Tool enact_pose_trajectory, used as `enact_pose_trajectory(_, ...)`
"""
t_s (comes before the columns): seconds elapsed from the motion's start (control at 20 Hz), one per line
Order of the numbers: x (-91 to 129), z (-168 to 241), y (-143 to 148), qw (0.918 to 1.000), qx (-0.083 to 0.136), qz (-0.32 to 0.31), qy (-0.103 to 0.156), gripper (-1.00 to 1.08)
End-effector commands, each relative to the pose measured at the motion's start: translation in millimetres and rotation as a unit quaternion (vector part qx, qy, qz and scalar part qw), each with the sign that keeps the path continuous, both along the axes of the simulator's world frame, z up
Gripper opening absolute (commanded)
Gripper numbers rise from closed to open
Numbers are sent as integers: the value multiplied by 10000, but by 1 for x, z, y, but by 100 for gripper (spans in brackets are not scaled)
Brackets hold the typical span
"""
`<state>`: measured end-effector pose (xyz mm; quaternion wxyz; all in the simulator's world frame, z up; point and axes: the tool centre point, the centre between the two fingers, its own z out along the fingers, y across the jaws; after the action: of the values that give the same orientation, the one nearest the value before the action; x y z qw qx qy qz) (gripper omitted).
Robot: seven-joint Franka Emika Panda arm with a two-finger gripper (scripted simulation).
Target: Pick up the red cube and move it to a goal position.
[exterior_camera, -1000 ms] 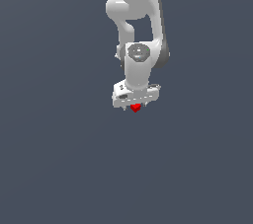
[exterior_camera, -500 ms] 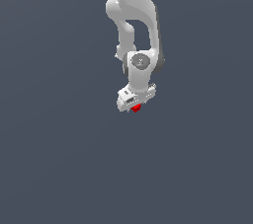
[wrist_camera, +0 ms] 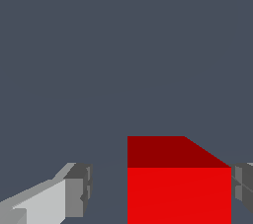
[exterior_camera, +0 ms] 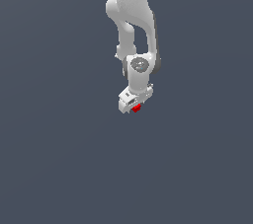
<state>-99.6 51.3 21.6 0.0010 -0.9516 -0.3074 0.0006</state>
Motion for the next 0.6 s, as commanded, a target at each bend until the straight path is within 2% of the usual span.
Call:
enact_pose_trajectory(0.0, 0, -1, -1, 10000, -3, 35, -7, 100)
enact_pose_trajectory(0.05, 0, -1, -1, 10000, -3, 35, -7, -100)
enact_pose_trajectory(0.55, 0, -1, -1, 10000, -5, 34, -10, -100)
